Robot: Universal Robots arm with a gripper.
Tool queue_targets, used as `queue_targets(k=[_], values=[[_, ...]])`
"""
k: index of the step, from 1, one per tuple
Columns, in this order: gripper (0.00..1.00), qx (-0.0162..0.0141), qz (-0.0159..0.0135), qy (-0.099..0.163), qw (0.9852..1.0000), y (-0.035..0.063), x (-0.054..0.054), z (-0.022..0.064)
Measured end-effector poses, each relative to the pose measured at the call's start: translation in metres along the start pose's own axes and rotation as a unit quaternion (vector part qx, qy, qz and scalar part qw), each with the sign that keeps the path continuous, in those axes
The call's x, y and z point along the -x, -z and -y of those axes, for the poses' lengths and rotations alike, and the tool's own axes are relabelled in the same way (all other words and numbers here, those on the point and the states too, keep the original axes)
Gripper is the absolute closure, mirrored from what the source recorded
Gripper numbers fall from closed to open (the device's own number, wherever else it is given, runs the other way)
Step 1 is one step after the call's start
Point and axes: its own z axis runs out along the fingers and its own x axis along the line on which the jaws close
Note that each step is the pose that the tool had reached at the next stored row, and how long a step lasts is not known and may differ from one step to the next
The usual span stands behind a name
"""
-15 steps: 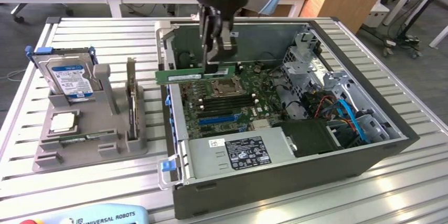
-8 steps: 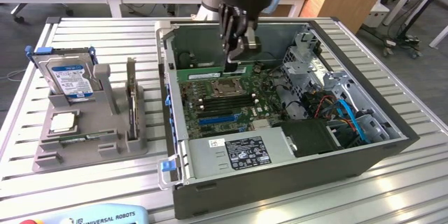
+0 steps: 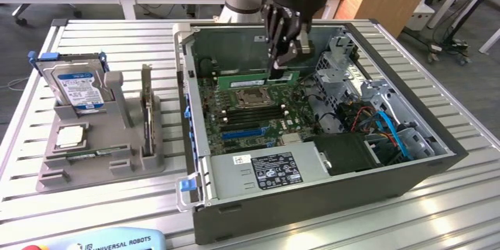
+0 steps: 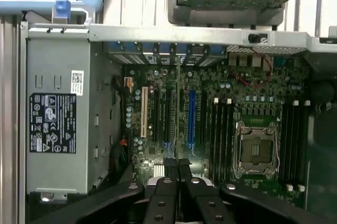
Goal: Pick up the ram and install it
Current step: 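Pick up the ram and move it above insertion slot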
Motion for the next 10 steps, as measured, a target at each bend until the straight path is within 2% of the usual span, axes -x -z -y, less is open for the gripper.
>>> queue_targets(k=[10], values=[[0.88,-0.0001,0.0010,0.003,1.0000,0.0009,0.000,0.0333]])
